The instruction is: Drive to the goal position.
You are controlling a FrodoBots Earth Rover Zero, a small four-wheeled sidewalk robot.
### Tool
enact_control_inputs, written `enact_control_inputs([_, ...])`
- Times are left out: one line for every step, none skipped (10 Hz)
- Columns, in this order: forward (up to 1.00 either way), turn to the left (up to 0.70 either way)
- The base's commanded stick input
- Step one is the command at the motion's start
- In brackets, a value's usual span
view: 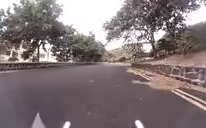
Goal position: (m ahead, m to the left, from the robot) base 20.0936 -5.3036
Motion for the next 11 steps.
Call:
enact_control_inputs([0.70,0.00])
enact_control_inputs([0.70,0.00])
enact_control_inputs([0.70,-0.31])
enact_control_inputs([0.70,-0.35])
enact_control_inputs([0.70,-0.35])
enact_control_inputs([0.70,-0.35])
enact_control_inputs([0.70,-0.35])
enact_control_inputs([0.70,-0.35])
enact_control_inputs([0.70,-0.35])
enact_control_inputs([0.70,-0.35])
enact_control_inputs([0.70,-0.35])
